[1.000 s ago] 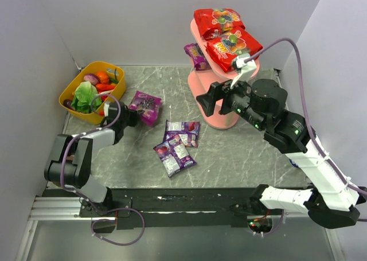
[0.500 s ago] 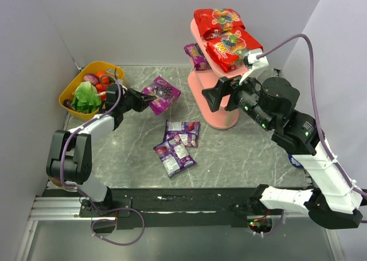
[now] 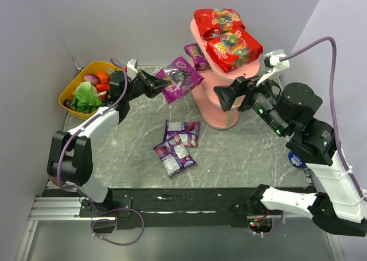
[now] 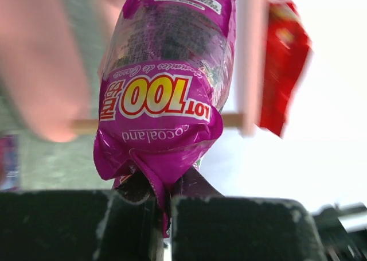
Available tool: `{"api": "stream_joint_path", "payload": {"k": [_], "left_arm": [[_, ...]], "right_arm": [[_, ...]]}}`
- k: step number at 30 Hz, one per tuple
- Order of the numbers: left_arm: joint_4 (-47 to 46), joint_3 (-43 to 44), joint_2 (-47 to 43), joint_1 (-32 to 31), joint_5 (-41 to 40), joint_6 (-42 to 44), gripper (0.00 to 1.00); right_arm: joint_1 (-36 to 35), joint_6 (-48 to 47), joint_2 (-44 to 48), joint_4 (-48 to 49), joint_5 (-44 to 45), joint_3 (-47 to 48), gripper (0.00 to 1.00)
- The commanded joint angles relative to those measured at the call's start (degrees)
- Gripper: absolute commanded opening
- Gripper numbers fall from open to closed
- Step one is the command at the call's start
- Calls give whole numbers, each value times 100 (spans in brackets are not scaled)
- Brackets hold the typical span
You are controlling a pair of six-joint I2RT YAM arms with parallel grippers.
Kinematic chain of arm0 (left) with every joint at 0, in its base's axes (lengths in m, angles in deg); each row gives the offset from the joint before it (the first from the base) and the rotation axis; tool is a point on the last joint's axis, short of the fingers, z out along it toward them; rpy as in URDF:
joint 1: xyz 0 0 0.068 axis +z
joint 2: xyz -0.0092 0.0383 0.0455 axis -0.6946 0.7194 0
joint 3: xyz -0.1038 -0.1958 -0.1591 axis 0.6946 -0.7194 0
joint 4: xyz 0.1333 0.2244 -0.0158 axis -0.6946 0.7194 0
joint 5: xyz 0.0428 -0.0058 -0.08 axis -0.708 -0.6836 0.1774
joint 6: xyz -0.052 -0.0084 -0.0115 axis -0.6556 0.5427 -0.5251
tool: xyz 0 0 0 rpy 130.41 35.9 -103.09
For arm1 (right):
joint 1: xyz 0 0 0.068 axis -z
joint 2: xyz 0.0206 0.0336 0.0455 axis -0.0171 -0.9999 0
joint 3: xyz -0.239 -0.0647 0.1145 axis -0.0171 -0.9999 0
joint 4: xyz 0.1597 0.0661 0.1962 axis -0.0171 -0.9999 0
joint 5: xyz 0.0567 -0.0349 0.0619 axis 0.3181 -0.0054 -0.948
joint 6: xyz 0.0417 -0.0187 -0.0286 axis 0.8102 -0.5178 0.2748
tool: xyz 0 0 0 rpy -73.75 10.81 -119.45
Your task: Place and organize the candy bags onto the shelf
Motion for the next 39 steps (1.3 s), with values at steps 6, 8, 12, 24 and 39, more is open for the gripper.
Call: {"api": "stream_joint_path", "payload": {"k": [6, 8, 12, 24, 39], "left_arm": [[-1248, 881, 380, -527, 691, -584, 1], [-1325, 1040, 678, -720, 699, -628, 1], [-2098, 1444, 1329, -984, 682, -1372, 1], [-2462, 2728, 3088, -1442, 682, -2290, 1], [-1063, 3730, 3721, -1468, 251, -1841, 11]], "right_arm": [[-19, -125, 172, 55, 280, 151, 95], [-19, -133, 181, 64, 288, 169, 95], [-10, -142, 198, 38, 297, 169, 95], [-10, -134, 190, 56, 280, 90, 95], [-10, -63, 137, 126, 297, -68, 95]]}}
